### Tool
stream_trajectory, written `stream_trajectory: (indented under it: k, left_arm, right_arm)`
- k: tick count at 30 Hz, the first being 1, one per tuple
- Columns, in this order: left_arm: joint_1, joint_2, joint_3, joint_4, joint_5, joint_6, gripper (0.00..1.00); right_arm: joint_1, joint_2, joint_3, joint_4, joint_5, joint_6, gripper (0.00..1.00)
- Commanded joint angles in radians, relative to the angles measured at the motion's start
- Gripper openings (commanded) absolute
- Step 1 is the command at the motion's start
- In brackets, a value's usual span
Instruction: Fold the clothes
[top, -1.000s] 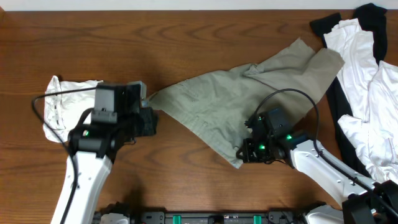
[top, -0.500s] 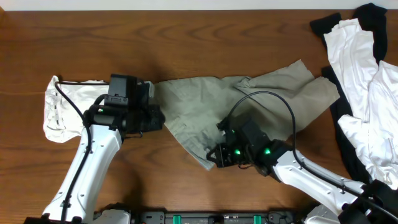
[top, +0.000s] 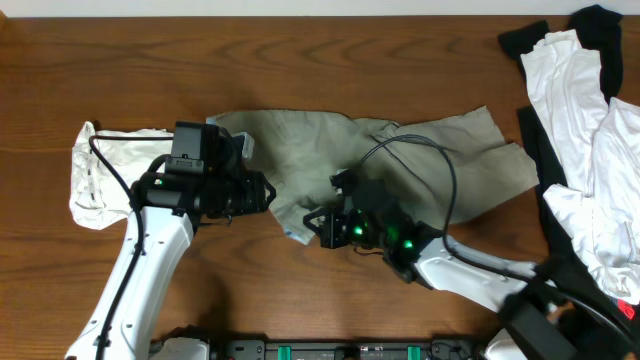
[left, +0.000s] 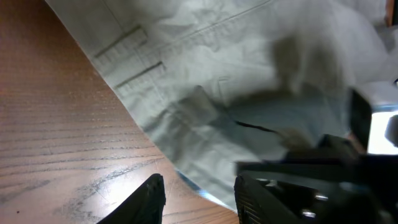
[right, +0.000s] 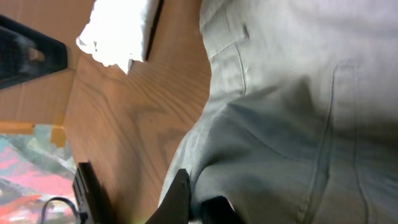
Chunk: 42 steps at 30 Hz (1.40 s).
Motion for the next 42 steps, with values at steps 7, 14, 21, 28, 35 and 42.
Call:
stream_trajectory:
  k: [7, 14, 21, 28, 35, 42]
  left_arm:
    - [0.002, -0.061, -0.008, -0.023, 0.014, -0.006, 0.41]
    - [0.002, -0.085, -0.008, -0.06, 0.014, -0.006, 0.48]
    - [0.002, -0.103, -0.008, -0.085, 0.014, -0.006, 0.49]
    - [0.001, -0.114, -0.008, -0.118, 0.015, -0.038, 0.53]
    - [-0.087, -0.107, -0.008, -0.251, -0.003, -0.375, 0.54]
    - [-0.206, -0.104, -0.09, -0.273, -0.075, -0.728, 0.74]
  right_arm:
    - [0.094, 0.124, 0.13, 0.021, -0.031, -0.03, 0.09]
    - [0.034, 0.077, 0.198, -0.163, -0.054, -0.12, 0.82]
    - [-0.063, -0.063, 0.209, -0.346, 0.009, -0.222, 0.99]
    - [-0.177, -0.274, 0.21, -0.527, 0.019, -0.312, 0.99]
    - [-0.305, -0.449, 0.21, -0.744, 0.129, -0.397, 0.99]
    - [-0.402, -0.503, 0.21, -0.89, 0.116, -0.517, 0.99]
